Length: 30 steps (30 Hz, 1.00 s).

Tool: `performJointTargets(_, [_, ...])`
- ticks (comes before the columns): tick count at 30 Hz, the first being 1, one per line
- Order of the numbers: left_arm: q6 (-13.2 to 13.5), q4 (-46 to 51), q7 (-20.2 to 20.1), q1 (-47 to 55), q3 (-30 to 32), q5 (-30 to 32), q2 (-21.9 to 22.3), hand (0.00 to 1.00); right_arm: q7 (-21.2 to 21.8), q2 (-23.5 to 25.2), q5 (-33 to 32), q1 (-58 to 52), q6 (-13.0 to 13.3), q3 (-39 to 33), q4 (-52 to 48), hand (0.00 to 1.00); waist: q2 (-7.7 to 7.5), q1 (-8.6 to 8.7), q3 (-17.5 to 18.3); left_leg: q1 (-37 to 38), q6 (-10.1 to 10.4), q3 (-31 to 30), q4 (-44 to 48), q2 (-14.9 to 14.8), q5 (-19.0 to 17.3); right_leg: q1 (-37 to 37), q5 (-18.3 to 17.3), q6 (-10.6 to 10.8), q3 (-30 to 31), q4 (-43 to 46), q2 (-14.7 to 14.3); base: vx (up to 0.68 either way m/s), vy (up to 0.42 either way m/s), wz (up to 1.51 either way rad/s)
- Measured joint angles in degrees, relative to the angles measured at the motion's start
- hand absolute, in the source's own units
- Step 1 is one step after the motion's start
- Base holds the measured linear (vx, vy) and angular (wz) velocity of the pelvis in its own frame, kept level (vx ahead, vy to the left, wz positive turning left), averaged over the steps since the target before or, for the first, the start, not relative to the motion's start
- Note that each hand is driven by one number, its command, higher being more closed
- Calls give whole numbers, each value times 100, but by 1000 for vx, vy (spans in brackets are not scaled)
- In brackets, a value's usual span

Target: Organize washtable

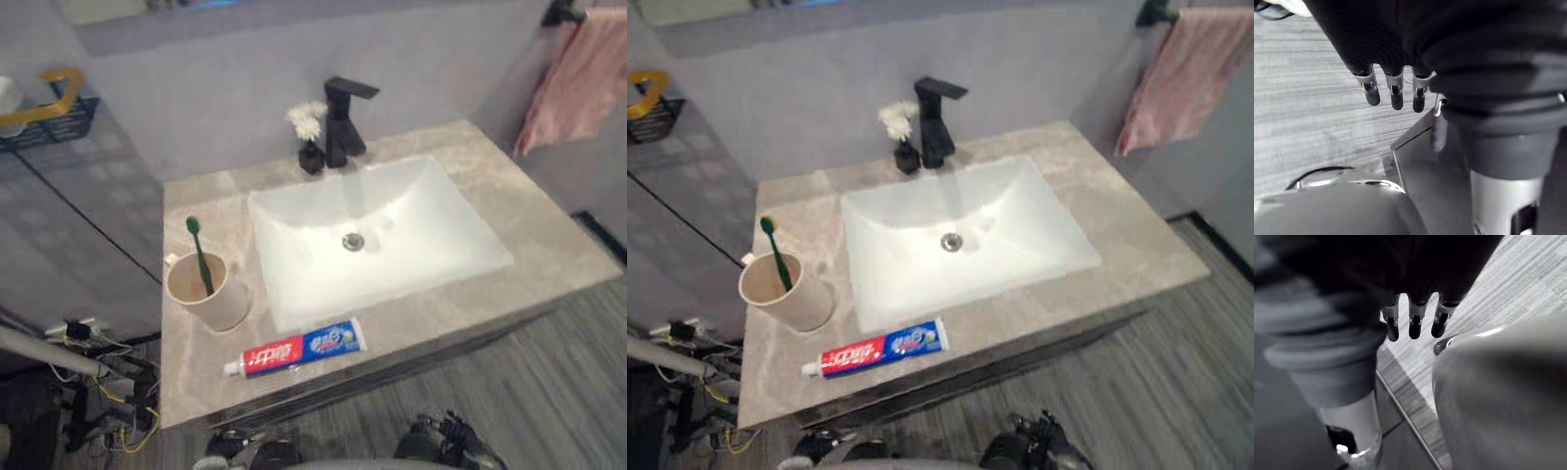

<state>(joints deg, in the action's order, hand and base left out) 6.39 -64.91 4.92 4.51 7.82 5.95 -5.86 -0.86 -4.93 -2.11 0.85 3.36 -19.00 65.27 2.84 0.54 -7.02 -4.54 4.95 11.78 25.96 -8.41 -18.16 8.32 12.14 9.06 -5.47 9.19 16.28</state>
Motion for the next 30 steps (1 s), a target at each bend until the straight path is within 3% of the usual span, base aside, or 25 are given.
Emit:
performJointTargets(1, [2, 7, 1, 6, -127, 28, 36, 0, -11, 10, -22, -1, -6, 118, -37, 0, 23, 10, -11, 103, -261, 171, -254, 74, 66, -98, 83, -158, -201, -100, 30, -194, 179, -18])
performJointTargets(2, [12, 26, 0, -14, -170, 31, 15, 0, 3, 5, -18, -13, -1, 200, -130, 0, 76, 53, -36, 181, -408, 227, -436, 125, 120, -109, -471, -178, -232, 395, 0, -179, 155, -3])
performJointTargets(4, [15, 114, 0, -52, -313, 28, -19, 0, 8, 33, -20, -102, -2, 197, -86, 0, 27, 27, -6, 240, -531, 241, -628, 161, 266, -228, -1107, -164, -311, 1016, -223, -156, 99, 15])
performJointTargets(6, [35, 220, -1, 3, -344, -18, -57, 0, 8, 84, -19, -218, 0, 186, -84, 0, -99, 11, 68, 234, -537, 151, -835, 262, 476, -558, -1596, -134, -468, 1122, -373, -124, 1, 22])
performJointTargets(8, [35, 242, 1, 45, -327, -71, -101, 0, 7, 114, -18, -298, 0, 171, -60, 0, -209, 0, 131, 183, -500, 112, -928, 354, 585, -805, -1799, -158, -575, 785, -395, -131, -108, 14])
performJointTargets(9, [34, 242, 3, 93, -301, -96, -140, 0, 4, 121, -16, -318, -1, 151, 26, 0, -342, -16, 210, 59, -439, 78, -929, 404, 655, -959, -1837, -101, -664, 260, -424, -147, -156, 5])
performJointTargets(11, [22, 237, 12, 74, -259, -138, -157, 0, -2, 87, -16, -305, -7, 110, 93, 0, -334, -109, 240, -130, -343, -41, -927, 399, 771, -1030, -1807, -28, -815, -235, -486, -152, -157, 10])
performJointTargets(15, [35, 256, 21, 27, -265, -136, -108, 0, -21, -20, 9, -347, -16, 104, 91, 0, -266, -115, 189, -334, -188, -559, -1474, 358, 1435, -991, -1673, -192, -1368, -368, -672, -139, -131, 70])
performJointTargets(16, [39, 265, 28, 0, -264, -140, -92, 0, -23, -27, 41, -317, -8, 131, 95, 0, -227, -129, 234, -375, -53, -657, -1724, 315, 1702, -878, -1643, -335, -1557, -328, -720, -149, -122, 70])
performJointTargets(17, [55, 270, 35, -62, -235, -205, -116, 0, -23, 7, 67, -216, 2, 144, 128, 0, -332, -156, 177, -458, -14, -438, -1728, 198, 1716, -682, -1611, -438, -1705, -331, -710, -163, -105, 58])
performJointTargets(18, [48, 264, 32, -68, -178, -230, -125, 0, -22, 6, 74, -150, 11, 139, 126, 0, -345, -145, 143, -528, -119, -222, -1377, 89, 1630, -643, -1596, -479, -1779, -310, -709, -160, -76, 28])
performJointTargets(19, [39, 257, 37, -35, -49, -291, -95, 0, -26, 1, 83, -106, 19, 144, 93, 0, -358, -144, 134, -475, -179, 25, -792, -56, 1305, -614, -1573, -511, -1808, -275, -678, -95, -35, 28])
performJointTargets(21, [50, 257, 47, 66, -12, -307, -59, 0, -30, -37, 123, -152, 26, 66, 75, 0, -346, -86, 129, -31, 22, 116, -845, -73, 1086, -750, -1523, -453, -1879, -268, -603, -48, 32, 39])
performJointTargets(22, [52, 254, 46, 90, 91, -309, 24, 0, -40, -59, 125, -221, 24, -77, 68, 0, -249, -25, 136, 284, 81, 81, -1442, -59, 1053, -841, -1458, -389, -1998, -362, -636, -81, 162, 46])
performJointTargets(27, [17, 242, 26, 389, 205, -301, -115, 0, -30, 280, 35, -473, -9, -309, 72, 0, -542, 6, 259, 756, -81, 262, -2686, 370, 1447, -911, -1106, -271, -1849, -831, -489, -76, 137, -6])
performJointTargets(30, [9, 242, 20, 438, 426, -303, -105, 0, -34, 253, 32, -672, -25, -392, 73, 0, -564, 6, 287, 1029, -174, 263, -3136, 574, 1636, -969, -1070, -197, -1817, -843, -401, 12, 91, 0])
